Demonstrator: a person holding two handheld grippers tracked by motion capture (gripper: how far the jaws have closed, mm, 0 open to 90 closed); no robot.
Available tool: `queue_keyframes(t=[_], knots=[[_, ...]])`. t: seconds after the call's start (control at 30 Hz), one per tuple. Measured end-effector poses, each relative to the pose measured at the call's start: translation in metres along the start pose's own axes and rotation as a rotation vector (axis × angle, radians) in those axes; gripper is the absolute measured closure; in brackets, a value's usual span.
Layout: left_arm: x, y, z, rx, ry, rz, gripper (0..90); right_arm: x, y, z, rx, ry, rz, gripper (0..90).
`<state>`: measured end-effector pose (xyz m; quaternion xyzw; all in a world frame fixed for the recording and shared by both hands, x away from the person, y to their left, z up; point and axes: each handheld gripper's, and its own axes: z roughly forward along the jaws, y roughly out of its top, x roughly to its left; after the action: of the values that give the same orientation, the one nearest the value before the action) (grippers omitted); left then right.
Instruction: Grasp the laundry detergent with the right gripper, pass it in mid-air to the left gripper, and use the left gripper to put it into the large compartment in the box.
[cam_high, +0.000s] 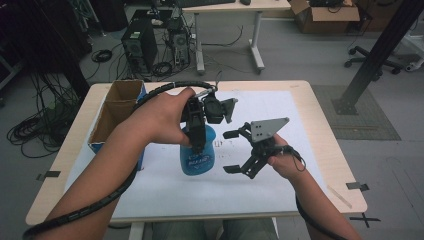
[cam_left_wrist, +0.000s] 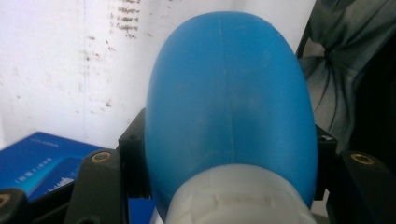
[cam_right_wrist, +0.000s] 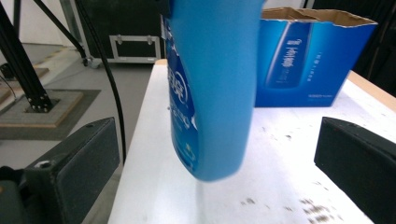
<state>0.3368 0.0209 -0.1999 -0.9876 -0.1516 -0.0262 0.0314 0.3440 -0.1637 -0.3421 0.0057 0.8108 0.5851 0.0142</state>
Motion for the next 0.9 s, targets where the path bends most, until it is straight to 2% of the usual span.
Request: queue_keyframes(t=[0.27, 0.47, 0.6, 0.73, 0.87, 0.9], knots=[[0.01, -0.006, -0.012, -0.038, -0.019, -0.156, 38.1, -0.005, 0.006, -0.025, 0.085, -0.039, -0.033, 0.0], [0.017, -0.01, -0.02, -0.047, -0.013, -0.276, 38.2, -0.009, 0.008, -0.04, 0.206, -0.054, -0.07, 0.3], [0.023, -0.016, -0.025, -0.051, -0.013, -0.337, 38.2, -0.011, 0.007, -0.049, 0.255, -0.062, -0.067, 0.5], [0.03, -0.024, -0.034, -0.054, -0.001, -0.416, 38.2, -0.015, 0.006, -0.057, 0.299, -0.069, -0.06, 0.6], [0.042, -0.037, -0.044, -0.069, -0.022, -0.515, 38.2, -0.018, 0.005, -0.063, 0.35, -0.071, -0.064, 0.9], [0.045, -0.039, -0.046, -0.069, -0.024, -0.522, 38.2, -0.019, 0.005, -0.064, 0.363, -0.069, -0.064, 1.0]])
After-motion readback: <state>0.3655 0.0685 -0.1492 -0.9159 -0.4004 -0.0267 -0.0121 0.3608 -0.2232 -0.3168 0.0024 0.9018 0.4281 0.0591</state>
